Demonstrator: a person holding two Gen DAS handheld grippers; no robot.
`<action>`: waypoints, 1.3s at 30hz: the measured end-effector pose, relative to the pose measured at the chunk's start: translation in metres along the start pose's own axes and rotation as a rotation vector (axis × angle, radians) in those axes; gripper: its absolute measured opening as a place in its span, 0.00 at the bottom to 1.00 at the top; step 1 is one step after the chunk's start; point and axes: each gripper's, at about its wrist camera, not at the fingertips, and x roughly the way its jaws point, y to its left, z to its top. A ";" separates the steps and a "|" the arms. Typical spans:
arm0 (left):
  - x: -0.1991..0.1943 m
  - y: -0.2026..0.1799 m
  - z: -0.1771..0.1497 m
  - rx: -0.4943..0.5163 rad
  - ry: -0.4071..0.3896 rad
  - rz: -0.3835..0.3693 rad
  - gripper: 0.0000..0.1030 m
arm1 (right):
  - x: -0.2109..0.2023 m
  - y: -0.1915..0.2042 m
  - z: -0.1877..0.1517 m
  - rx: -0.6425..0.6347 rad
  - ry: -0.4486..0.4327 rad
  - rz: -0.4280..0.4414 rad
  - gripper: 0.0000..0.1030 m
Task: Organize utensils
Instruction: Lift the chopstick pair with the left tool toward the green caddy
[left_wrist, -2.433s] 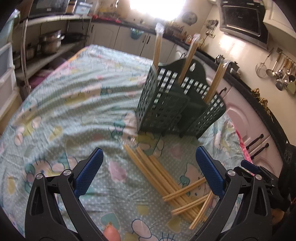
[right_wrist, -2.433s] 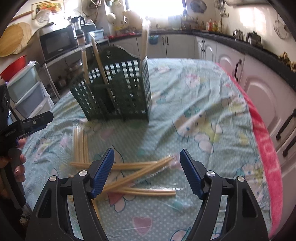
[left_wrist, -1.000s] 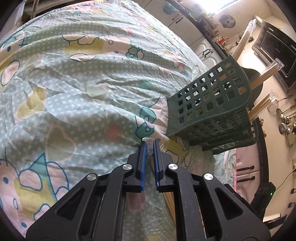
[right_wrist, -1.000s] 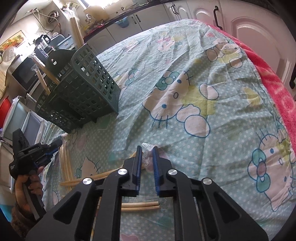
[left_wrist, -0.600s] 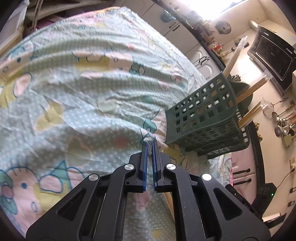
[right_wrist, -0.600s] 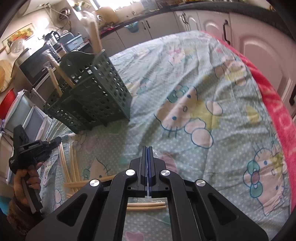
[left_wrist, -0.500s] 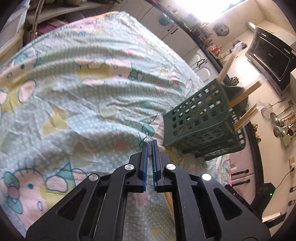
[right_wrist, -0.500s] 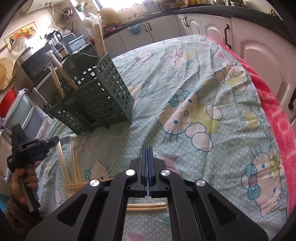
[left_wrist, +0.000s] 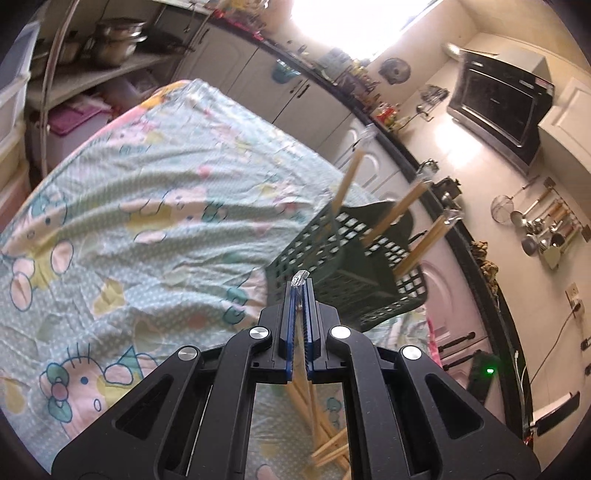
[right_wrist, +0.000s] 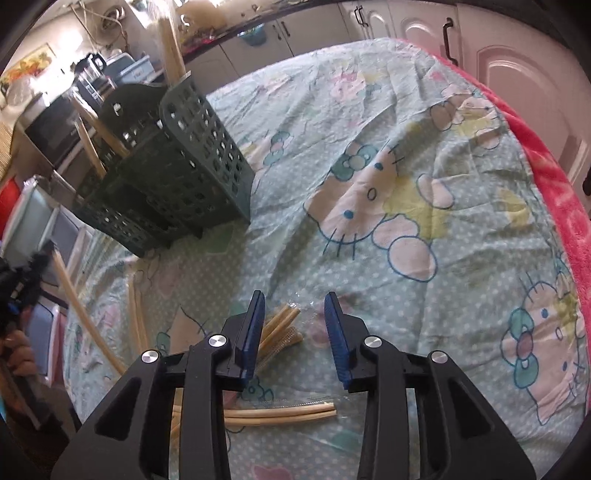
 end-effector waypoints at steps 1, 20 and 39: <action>-0.003 -0.004 0.001 0.008 -0.005 -0.007 0.02 | 0.003 0.003 0.000 -0.013 0.008 -0.021 0.32; -0.036 -0.062 0.013 0.123 -0.043 -0.106 0.02 | -0.034 -0.005 0.002 -0.012 -0.063 0.039 0.10; -0.046 -0.117 0.028 0.223 -0.067 -0.179 0.02 | -0.142 0.090 0.047 -0.260 -0.344 0.199 0.05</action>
